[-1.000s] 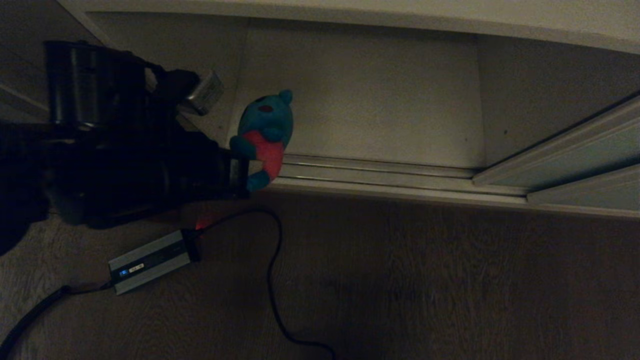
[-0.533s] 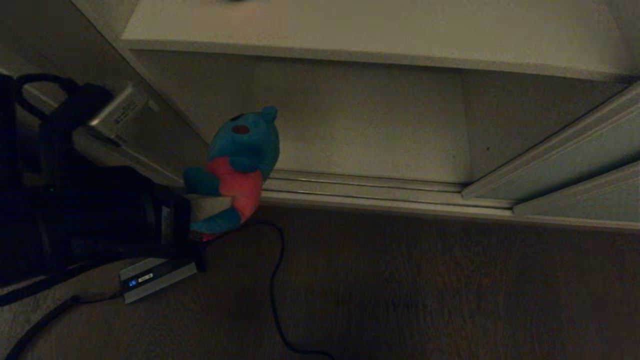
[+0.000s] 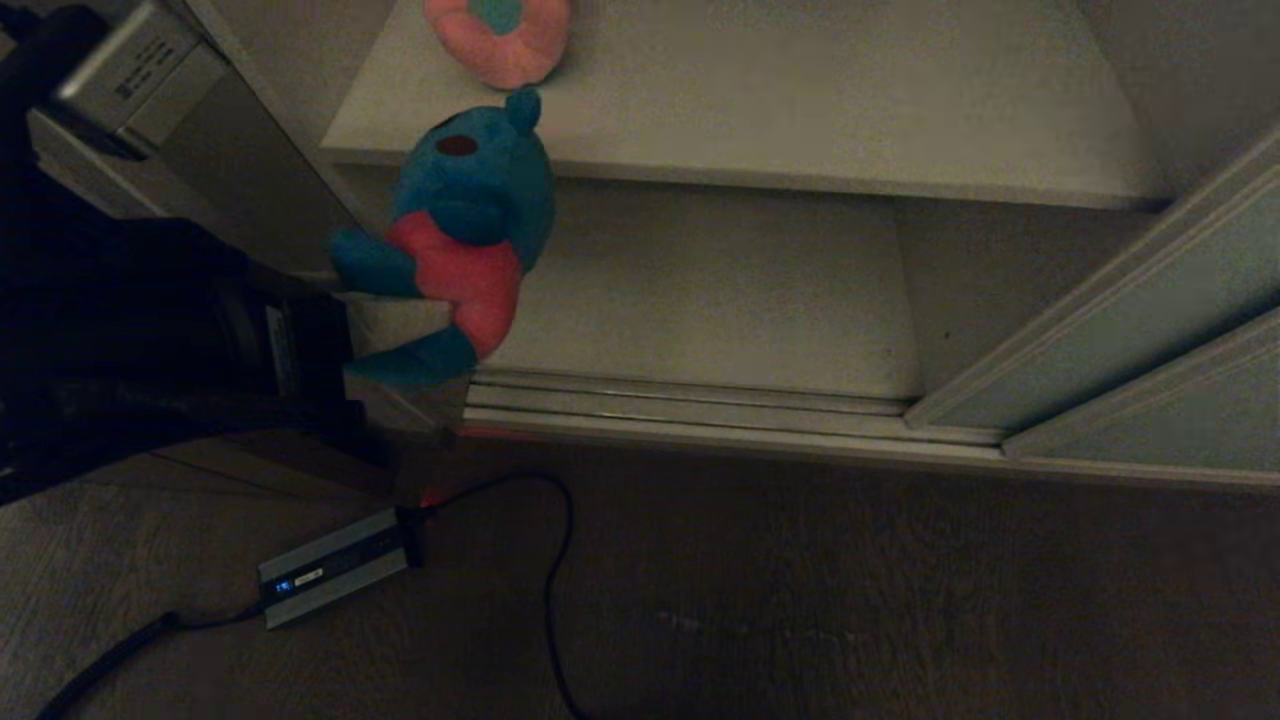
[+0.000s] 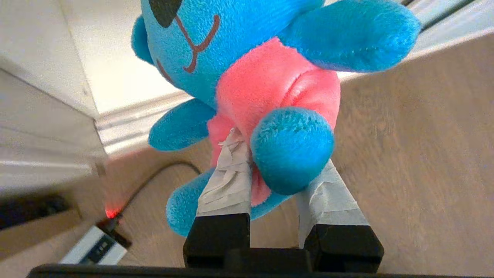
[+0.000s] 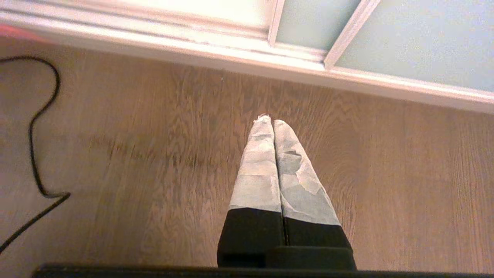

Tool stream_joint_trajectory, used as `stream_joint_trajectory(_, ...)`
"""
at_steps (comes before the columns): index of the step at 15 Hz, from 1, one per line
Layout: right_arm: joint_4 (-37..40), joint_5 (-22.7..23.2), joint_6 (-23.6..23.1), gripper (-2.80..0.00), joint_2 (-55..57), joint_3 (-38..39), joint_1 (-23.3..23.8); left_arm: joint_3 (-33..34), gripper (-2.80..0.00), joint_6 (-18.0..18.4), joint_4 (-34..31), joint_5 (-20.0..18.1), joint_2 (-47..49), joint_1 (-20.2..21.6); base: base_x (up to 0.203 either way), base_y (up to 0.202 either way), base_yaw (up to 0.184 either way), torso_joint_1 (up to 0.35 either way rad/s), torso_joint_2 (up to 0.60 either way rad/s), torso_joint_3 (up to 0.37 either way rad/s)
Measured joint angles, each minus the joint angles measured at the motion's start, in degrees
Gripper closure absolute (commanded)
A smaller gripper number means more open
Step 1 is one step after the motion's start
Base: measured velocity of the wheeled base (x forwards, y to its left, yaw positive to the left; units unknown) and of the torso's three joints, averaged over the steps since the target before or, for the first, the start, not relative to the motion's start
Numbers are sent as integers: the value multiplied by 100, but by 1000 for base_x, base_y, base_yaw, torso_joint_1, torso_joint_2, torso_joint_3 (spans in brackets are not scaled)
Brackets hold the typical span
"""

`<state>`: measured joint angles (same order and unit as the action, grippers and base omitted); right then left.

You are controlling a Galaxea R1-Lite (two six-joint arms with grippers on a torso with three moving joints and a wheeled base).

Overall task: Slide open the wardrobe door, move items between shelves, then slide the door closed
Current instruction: Place the blue doll on the higher shelf

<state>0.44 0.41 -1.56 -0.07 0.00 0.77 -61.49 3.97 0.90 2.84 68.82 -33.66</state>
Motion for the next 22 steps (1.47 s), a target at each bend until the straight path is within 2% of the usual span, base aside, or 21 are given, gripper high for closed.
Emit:
stream_joint_trajectory(3,0,0,0,0,0,0,2,-296,0,13,-27,2,94,-7,0,0,0,3,1,202)
stream_joint_trajectory(8,-2,0,2,0,0,0,2,-1491,0,6,-114,2,557,-10,0,0,0,-1,2,67)
stream_joint_trajectory(13,1,0,1,0,0,0,2,-2999,0,49,-49,112,1800,-18,0,0,0,0,0,0)
stream_joint_trajectory(16,0,0,1,0,0,0,2,-4039,0,12,48,514,2883,-65,0,0,0,0,0,0)
stream_joint_trajectory(19,0,0,2,0,0,0,2,-4725,0,61,703,882,3895,-179,0,0,0,0,0,0)
stream_joint_trajectory(22,0,0,0,0,0,0,2,-4912,0,314,1781,940,4681,-228,0,0,0,0,0,0)
